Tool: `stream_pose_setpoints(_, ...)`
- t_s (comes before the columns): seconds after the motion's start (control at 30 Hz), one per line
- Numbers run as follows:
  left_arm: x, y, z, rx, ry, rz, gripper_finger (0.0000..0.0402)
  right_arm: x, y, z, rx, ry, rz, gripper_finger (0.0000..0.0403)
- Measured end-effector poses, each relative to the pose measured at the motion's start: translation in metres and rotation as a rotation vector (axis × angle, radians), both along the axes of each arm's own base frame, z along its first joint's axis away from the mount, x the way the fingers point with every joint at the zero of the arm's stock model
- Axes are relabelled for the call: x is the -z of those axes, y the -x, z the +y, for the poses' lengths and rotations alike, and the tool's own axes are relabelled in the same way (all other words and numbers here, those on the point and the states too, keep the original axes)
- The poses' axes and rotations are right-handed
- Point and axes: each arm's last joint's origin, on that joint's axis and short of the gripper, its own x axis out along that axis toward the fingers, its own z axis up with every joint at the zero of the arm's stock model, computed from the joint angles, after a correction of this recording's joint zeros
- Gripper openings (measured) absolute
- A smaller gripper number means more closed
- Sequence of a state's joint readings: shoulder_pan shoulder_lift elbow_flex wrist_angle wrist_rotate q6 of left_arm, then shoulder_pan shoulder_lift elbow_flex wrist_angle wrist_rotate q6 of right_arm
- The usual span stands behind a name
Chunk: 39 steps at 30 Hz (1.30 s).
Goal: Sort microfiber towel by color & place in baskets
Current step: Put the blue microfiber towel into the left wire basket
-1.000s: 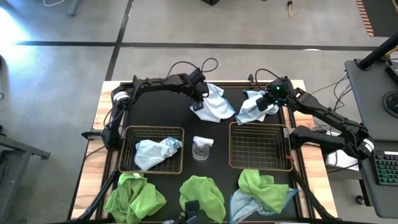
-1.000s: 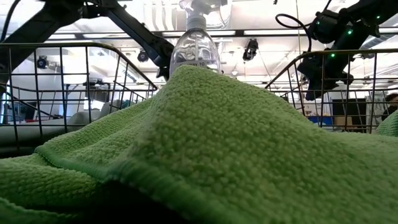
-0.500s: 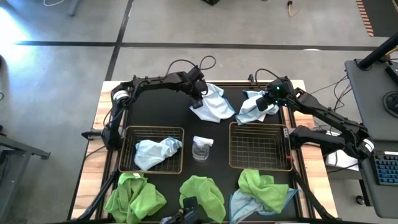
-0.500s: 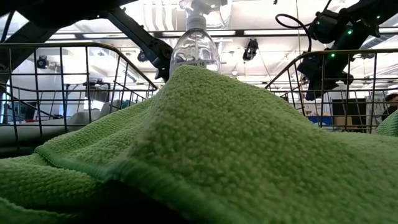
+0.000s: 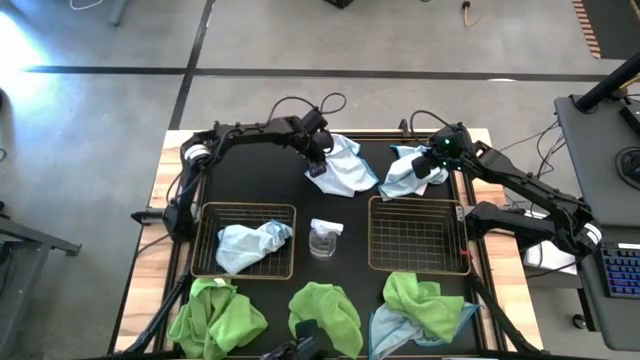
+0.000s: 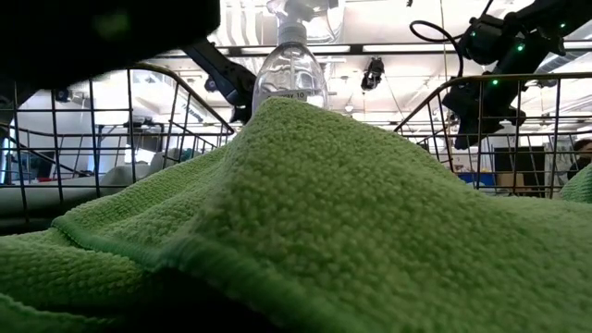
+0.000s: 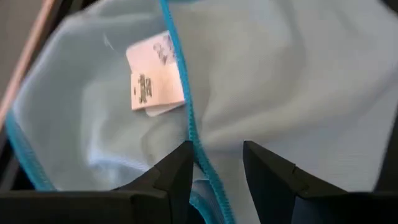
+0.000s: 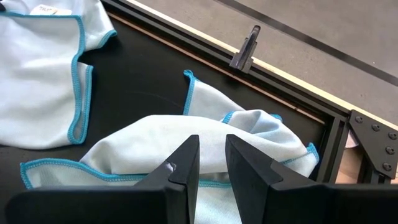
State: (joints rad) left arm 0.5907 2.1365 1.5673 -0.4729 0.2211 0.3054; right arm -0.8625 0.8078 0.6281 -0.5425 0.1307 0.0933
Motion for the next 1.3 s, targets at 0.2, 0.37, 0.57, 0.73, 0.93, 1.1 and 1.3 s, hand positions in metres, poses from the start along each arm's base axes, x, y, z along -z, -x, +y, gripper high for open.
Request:
stream_pose_setpoints(0.2, 0.015, -0.002, 0.001, -0.003, 0.020, 0.027, 0.0126, 0.000, 0.000, 0.000, 0.000, 0.000, 0.000, 0.0073)
stream_pose_setpoints(0.37, 0.020, -0.002, 0.001, -0.003, 0.027, 0.036, 0.0126, 0.000, 0.000, 0.000, 0.000, 0.000, 0.000, 0.0073)
stream_pose_setpoints(0.57, 0.021, -0.002, 0.001, -0.003, 0.028, 0.037, 0.0121, 0.000, 0.000, 0.000, 0.000, 0.000, 0.000, 0.0073)
stream_pose_setpoints(0.73, 0.022, -0.002, 0.002, -0.005, 0.026, 0.039, 0.0094, 0.000, 0.000, 0.000, 0.000, 0.000, 0.000, 0.0073)
stream_pose_setpoints(0.93, 0.022, -0.002, 0.002, -0.010, 0.030, 0.040, 0.0018, 0.000, 0.000, 0.000, 0.000, 0.000, 0.000, 0.0073)
stream_pose_setpoints(1.1, 0.022, -0.002, 0.002, -0.025, 0.039, 0.039, 0.0010, 0.000, 0.000, 0.000, 0.000, 0.000, 0.000, 0.0073)
stream_pose_setpoints(1.3, 0.021, -0.001, 0.001, -0.061, 0.065, 0.040, 0.0002, 0.000, 0.000, 0.000, 0.000, 0.000, 0.000, 0.0073)
